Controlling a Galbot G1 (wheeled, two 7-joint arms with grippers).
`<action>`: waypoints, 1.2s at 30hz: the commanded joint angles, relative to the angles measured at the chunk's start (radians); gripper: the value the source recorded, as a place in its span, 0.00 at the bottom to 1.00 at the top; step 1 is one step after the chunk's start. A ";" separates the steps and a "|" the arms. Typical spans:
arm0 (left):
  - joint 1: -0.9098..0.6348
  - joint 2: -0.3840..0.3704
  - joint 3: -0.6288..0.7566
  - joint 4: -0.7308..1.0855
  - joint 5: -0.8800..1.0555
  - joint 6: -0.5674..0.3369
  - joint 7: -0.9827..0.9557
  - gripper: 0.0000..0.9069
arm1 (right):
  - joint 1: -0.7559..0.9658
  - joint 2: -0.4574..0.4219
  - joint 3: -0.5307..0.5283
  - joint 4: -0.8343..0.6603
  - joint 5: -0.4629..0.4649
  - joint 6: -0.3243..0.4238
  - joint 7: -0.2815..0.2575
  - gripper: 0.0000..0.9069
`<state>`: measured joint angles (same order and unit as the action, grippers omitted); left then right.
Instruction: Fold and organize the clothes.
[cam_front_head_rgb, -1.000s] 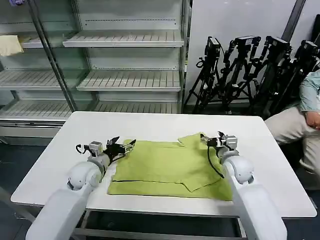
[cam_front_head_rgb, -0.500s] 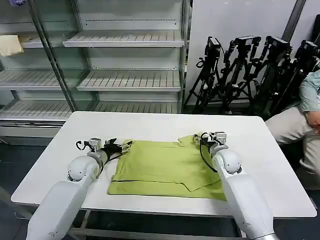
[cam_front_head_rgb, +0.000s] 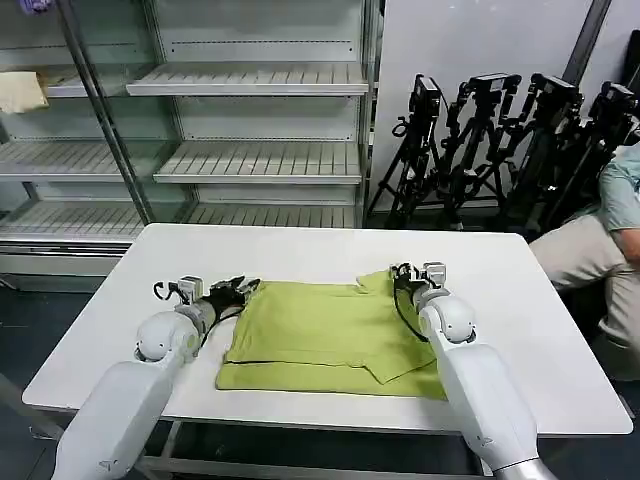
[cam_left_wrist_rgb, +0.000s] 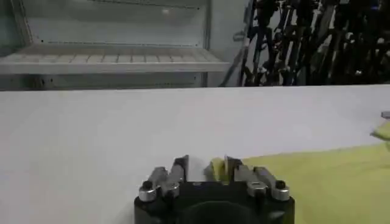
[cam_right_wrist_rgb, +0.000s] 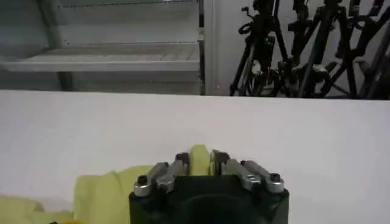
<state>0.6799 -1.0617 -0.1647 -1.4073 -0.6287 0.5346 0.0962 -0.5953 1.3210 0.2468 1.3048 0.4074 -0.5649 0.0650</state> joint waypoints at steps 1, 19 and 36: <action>0.002 -0.007 0.004 0.009 0.006 0.007 0.017 0.01 | 0.001 0.003 -0.002 -0.008 0.001 0.010 -0.008 0.00; 0.149 0.043 -0.076 -0.259 -0.042 -0.019 -0.018 0.01 | -0.182 -0.127 0.034 0.382 0.080 0.012 0.002 0.00; 0.447 0.038 -0.194 -0.513 -0.010 -0.064 -0.033 0.01 | -0.480 -0.220 0.085 0.668 0.044 0.032 -0.003 0.00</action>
<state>0.9434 -1.0208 -0.3014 -1.7496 -0.6541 0.4884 0.0662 -0.9235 1.1396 0.3198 1.8200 0.4695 -0.5387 0.0627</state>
